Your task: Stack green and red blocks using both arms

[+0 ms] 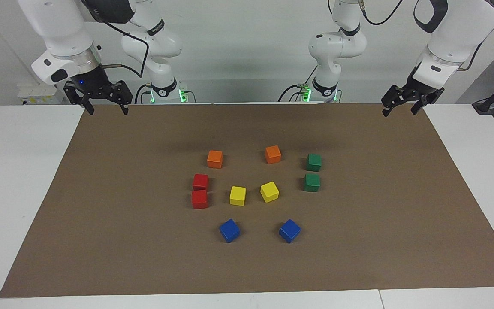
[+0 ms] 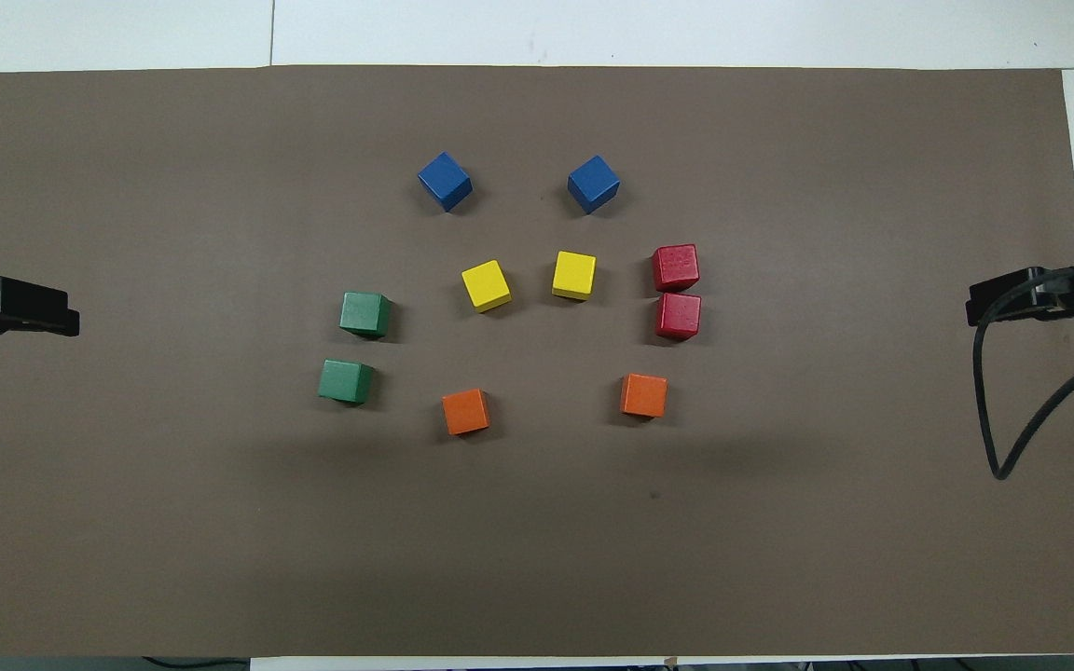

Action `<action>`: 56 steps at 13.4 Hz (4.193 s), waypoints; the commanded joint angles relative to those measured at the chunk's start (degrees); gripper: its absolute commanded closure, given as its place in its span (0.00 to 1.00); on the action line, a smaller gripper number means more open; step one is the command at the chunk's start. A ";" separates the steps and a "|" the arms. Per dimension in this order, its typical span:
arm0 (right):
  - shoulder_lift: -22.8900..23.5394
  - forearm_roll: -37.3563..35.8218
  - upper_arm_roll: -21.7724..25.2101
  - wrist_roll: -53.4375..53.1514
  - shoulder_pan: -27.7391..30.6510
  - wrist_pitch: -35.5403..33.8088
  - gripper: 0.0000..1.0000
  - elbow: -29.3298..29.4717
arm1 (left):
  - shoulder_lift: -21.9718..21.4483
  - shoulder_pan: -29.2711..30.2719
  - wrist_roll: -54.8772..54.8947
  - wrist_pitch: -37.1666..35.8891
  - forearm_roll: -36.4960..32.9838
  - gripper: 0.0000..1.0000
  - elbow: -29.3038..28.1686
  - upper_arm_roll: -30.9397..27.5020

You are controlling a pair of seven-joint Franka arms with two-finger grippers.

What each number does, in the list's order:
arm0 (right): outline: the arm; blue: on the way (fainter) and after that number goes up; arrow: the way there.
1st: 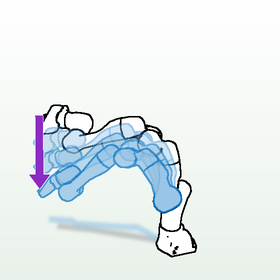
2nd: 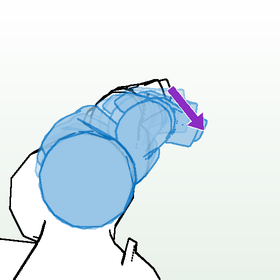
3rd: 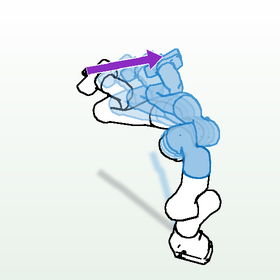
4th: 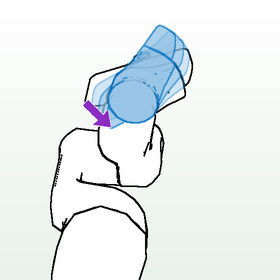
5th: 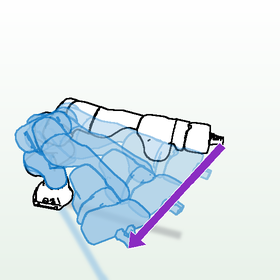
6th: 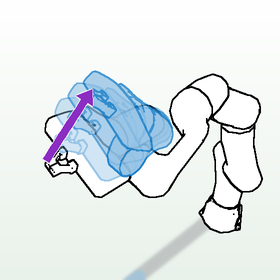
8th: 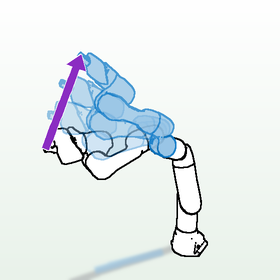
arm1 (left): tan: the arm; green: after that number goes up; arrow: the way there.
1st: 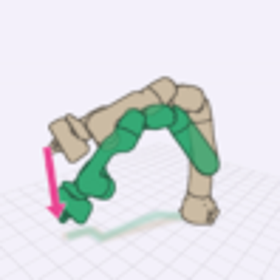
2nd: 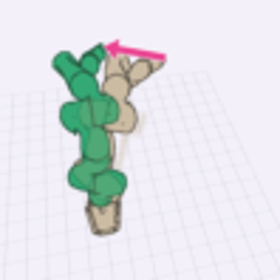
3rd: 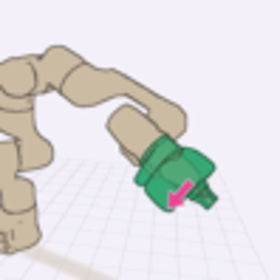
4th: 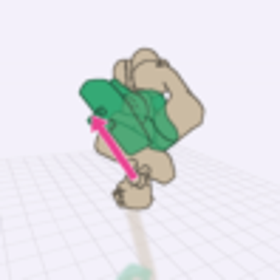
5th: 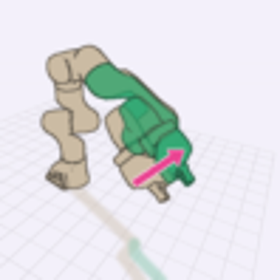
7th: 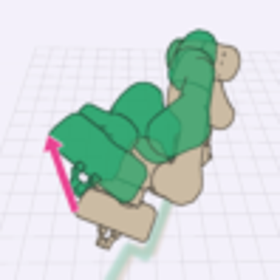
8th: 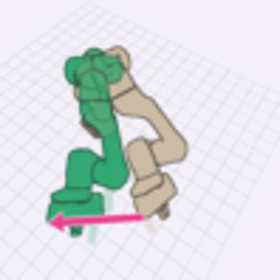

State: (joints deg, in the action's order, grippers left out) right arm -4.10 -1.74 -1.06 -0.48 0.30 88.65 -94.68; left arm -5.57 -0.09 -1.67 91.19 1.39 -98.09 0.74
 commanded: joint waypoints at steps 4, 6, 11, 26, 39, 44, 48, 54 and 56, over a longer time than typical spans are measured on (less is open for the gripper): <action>-1.00 0.42 -0.26 1.18 0.41 -0.24 0.00 -1.12 | -0.41 0.18 0.97 0.57 -0.86 0.00 -0.17 0.23; -1.09 0.42 -0.44 1.27 0.15 -0.41 0.00 -1.30 | -0.41 0.09 1.14 0.66 -0.77 0.00 -0.17 0.23; -0.30 4.72 -1.76 -15.76 -7.66 4.23 0.00 -4.10 | -2.25 -1.75 1.06 5.11 -0.69 0.00 -5.16 0.40; 16.75 4.72 -1.85 -28.35 -16.38 39.83 0.00 -18.08 | 7.14 -18.10 0.18 35.80 3.71 0.00 -28.47 0.49; 23.00 4.46 -1.67 -27.74 -18.14 41.70 1.00 -17.56 | 9.61 -20.83 -0.96 47.14 3.71 0.00 -34.89 0.40; 21.15 2.00 -1.32 -15.25 -10.09 20.86 1.00 -1.75 | 11.02 -21.62 -0.35 48.30 3.62 0.75 -34.98 0.23; 20.10 1.82 -1.23 2.38 -0.40 27.44 1.00 -6.20 | 10.23 -21.01 -0.70 44.45 3.09 1.00 -33.41 0.23; 18.60 1.30 -1.23 15.15 7.70 37.10 1.00 -17.19 | 2.14 -3.73 11.93 25.80 2.75 1.00 -27.60 -0.39; 18.43 1.30 -1.32 15.15 7.79 40.18 1.00 -20.01 | 2.23 3.39 17.81 27.63 0.64 1.00 -28.21 -0.39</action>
State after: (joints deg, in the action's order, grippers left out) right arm 16.42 0.43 -1.44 13.99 7.46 125.66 -110.59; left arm -2.93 -2.08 11.64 118.10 3.43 -125.01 -0.32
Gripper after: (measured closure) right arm 0.458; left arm 0.454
